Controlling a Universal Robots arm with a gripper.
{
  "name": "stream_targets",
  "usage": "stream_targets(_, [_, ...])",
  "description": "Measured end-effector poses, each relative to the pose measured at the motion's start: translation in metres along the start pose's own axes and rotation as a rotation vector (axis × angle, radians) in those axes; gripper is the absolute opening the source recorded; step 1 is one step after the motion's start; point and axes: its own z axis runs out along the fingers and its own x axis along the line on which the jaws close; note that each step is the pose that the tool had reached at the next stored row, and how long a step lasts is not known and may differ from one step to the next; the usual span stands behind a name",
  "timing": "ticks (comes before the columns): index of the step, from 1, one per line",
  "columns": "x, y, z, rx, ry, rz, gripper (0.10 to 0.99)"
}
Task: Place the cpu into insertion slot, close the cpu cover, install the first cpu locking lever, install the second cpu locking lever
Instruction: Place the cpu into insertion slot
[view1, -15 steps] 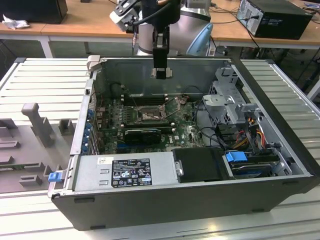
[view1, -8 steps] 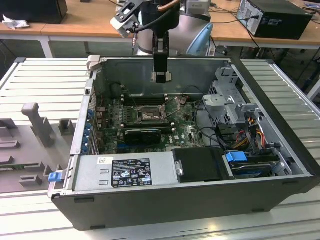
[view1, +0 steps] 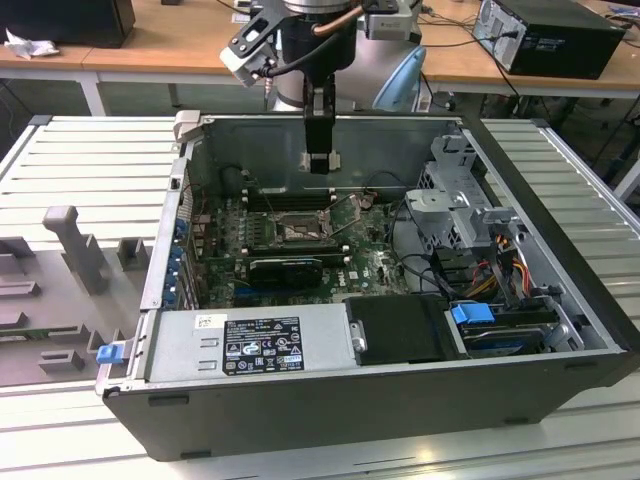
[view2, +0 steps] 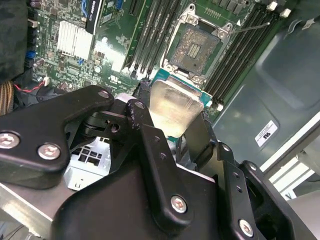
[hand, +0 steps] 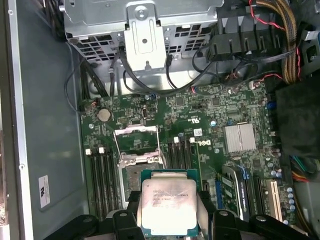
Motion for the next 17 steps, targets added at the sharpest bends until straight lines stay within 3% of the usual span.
stream_targets(17, [-0.0003, -0.0043, 0.0272, 0.015, -0.0056, -0.001, 0.525])
